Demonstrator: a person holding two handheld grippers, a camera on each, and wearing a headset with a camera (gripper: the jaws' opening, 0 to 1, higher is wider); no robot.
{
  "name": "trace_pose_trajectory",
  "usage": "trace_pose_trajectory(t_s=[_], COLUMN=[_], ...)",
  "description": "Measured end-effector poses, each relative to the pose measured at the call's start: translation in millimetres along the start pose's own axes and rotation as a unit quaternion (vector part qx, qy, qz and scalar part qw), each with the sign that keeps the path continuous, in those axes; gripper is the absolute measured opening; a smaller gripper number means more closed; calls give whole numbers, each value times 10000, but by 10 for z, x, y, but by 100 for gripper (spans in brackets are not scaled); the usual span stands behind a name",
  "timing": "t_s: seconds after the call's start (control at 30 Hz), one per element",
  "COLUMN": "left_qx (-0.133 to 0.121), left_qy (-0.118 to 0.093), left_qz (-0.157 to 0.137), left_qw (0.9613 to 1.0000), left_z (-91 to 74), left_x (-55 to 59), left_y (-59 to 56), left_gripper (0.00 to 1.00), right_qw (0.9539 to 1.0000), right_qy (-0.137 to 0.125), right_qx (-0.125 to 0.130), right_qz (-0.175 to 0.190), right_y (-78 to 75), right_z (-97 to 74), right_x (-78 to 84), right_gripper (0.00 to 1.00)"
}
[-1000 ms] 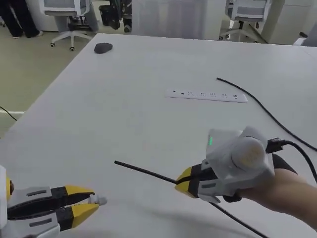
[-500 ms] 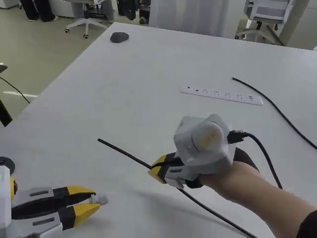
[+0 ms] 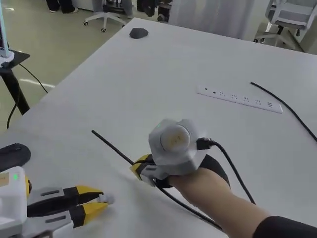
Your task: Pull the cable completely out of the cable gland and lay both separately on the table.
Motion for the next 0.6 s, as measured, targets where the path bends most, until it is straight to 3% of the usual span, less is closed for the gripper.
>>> trace_pose_trajectory(t_s=[0.2, 0.23, 0.3, 0.6], left_qx=[-118, -242, -174, -241], left_qy=[-15, 4, -69, -36], left_qz=[-69, 84, -98, -96], left_qw=[9999, 9997, 9998, 9997], left_z=[13, 18, 30, 59], left_x=[69, 89, 104, 160], left_y=[54, 84, 90, 113], left_gripper=[15, 15, 15, 15], right_qw=[10000, 9999, 9998, 9987], right_qy=[6, 32, 65, 182], right_qx=[-20, 33, 25, 210], right_qz=[-18, -91, -174, -424], right_y=[61, 69, 106, 72], right_z=[161, 182, 226, 349], right_x=[-18, -14, -13, 1], right_gripper=[0, 0, 0, 0])
Point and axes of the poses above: the centre of the closed fingertips' face, and the gripper's own axes: z roughly forward along the fingers, y roughly to its left, x roughly out of its underside, the point moved 4 cm from there along -z, roughly backward along the fingers, and after that the axes turned 10 degrees about y, right-handed, at the moved point
